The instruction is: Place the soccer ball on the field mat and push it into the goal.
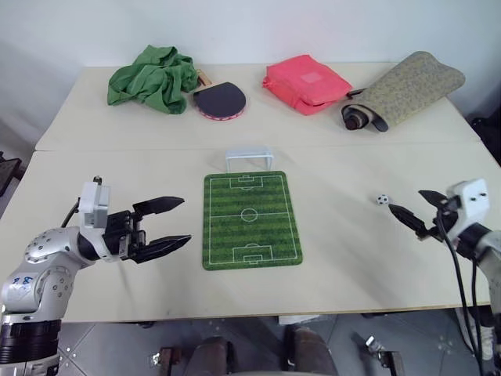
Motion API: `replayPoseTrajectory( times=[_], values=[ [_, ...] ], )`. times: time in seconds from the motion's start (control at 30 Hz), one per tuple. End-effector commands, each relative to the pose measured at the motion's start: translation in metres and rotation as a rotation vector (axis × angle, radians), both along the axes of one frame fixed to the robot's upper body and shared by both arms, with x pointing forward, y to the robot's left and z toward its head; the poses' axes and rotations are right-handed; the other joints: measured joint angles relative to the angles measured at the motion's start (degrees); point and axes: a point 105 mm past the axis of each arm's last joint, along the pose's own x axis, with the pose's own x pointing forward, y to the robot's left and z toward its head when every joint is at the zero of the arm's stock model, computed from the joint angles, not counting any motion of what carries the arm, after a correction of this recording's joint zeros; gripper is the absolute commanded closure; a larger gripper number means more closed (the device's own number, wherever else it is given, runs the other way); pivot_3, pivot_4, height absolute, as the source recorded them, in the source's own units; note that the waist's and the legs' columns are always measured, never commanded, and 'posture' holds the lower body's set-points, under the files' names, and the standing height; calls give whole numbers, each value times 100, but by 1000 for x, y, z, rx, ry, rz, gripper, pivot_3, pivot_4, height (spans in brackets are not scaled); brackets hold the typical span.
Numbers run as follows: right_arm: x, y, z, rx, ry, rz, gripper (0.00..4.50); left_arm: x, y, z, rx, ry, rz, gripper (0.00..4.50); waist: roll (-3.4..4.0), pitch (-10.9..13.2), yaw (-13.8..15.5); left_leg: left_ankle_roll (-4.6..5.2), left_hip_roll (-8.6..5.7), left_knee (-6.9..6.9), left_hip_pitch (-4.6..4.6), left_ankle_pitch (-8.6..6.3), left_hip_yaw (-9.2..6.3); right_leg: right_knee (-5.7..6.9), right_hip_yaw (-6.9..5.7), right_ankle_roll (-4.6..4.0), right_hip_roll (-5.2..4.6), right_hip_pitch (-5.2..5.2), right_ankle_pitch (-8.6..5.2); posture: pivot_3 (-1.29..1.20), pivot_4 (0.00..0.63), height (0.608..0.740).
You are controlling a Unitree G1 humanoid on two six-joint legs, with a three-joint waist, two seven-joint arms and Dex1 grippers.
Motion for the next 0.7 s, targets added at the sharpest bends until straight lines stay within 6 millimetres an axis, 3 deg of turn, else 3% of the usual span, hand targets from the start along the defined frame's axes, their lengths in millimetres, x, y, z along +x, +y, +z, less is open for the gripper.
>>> replayPoseTrajectory(
  times=[0.03,0.27,0.3,0.37,0.6,0.67,0.7],
  values=[
    [12,2,-6,-27,6,11,51,-1,-1,3,7,-33,-10,0,1,0,0,0,1,-1,0,0,-2,0,-3,0,1,0,0,0,150,740],
    [33,16,-18,-8,4,55,51,-2,1,1,5,-32,-7,0,1,0,-33,-1,2,-2,-1,0,-2,-2,-4,0,1,1,0,0,150,740],
    [34,16,-20,-6,8,56,218,-3,2,1,4,-34,-5,0,1,0,-42,-1,3,-2,-1,0,-3,-2,-4,0,1,1,0,0,150,740],
    [35,17,-22,-6,8,61,625,-4,3,1,4,-37,1,0,1,0,-68,-1,5,-2,0,0,-4,-1,-5,0,1,1,0,0,150,740],
    [34,17,-24,6,-5,89,2965,-7,10,0,7,-37,19,0,1,0,-116,-1,4,-1,-1,0,-9,-2,-7,0,0,5,0,0,150,740],
    [32,23,-14,25,-52,147,3596,-7,12,-2,7,-35,22,0,1,0,-117,-1,4,0,-1,0,-10,-2,-7,0,0,5,0,0,150,740],
    [30,29,-7,38,-89,200,3686,-7,14,-4,9,-34,23,0,1,0,-118,-1,4,0,-1,0,-10,-2,-7,0,0,5,0,0,150,740]
  ],
)
